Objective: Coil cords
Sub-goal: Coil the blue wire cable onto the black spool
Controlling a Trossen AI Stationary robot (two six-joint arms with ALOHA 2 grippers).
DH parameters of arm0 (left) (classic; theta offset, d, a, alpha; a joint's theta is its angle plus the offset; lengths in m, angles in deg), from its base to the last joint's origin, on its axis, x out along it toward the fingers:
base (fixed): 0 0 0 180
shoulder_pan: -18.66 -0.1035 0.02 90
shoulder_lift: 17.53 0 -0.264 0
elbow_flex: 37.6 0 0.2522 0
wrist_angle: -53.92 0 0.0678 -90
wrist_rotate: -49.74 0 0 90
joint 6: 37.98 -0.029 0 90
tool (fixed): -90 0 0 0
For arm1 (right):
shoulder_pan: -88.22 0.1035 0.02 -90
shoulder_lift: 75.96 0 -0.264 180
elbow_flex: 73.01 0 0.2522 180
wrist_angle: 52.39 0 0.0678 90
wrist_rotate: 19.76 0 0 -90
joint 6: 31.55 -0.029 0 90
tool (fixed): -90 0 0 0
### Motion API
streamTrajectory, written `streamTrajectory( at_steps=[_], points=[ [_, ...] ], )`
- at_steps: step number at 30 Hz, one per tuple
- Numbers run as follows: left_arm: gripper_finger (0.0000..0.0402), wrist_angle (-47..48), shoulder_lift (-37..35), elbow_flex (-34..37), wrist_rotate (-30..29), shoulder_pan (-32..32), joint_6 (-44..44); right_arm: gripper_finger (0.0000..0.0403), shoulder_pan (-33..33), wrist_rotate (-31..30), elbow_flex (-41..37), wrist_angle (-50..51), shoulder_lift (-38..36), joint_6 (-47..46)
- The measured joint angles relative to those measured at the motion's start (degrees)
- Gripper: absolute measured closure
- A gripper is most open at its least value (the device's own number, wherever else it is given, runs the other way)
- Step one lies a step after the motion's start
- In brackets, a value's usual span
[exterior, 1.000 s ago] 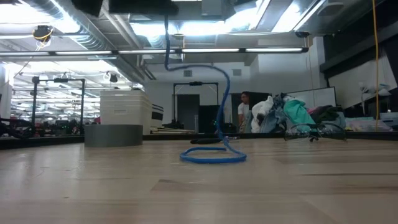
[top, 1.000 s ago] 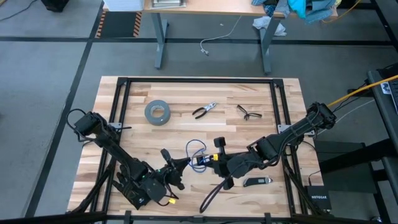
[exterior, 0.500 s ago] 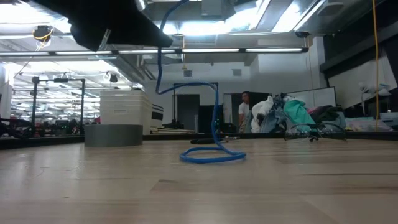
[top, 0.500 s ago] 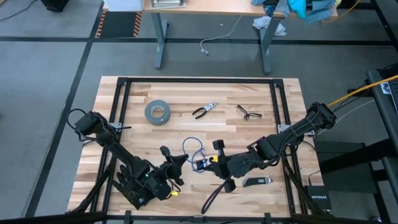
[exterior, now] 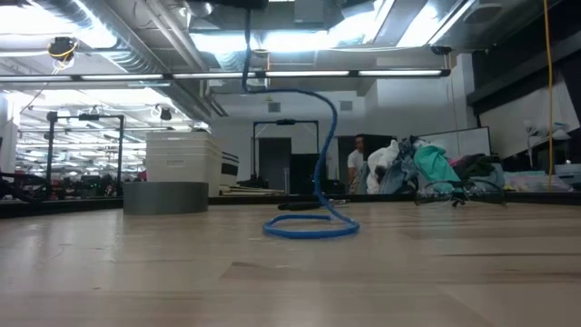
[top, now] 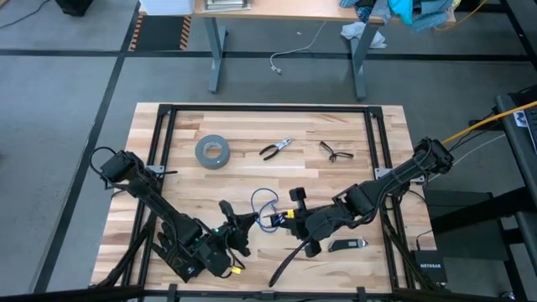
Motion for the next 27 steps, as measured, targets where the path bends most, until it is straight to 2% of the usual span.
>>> streamTrajectory(
  at_steps=[16,27],
  points=[
    [0.0399,0.6,-0.1,-1.0,-4.0,1.4,-4.6,0.0402,0.0,2.5,0.0,0.1,0.0,-0.6],
    [0.0399,-0.7,-5.5,-1.1,-7.8,3.1,-9.2,0.0402,0.0,5.0,0.0,1.7,1.3,-0.3]
  ],
)
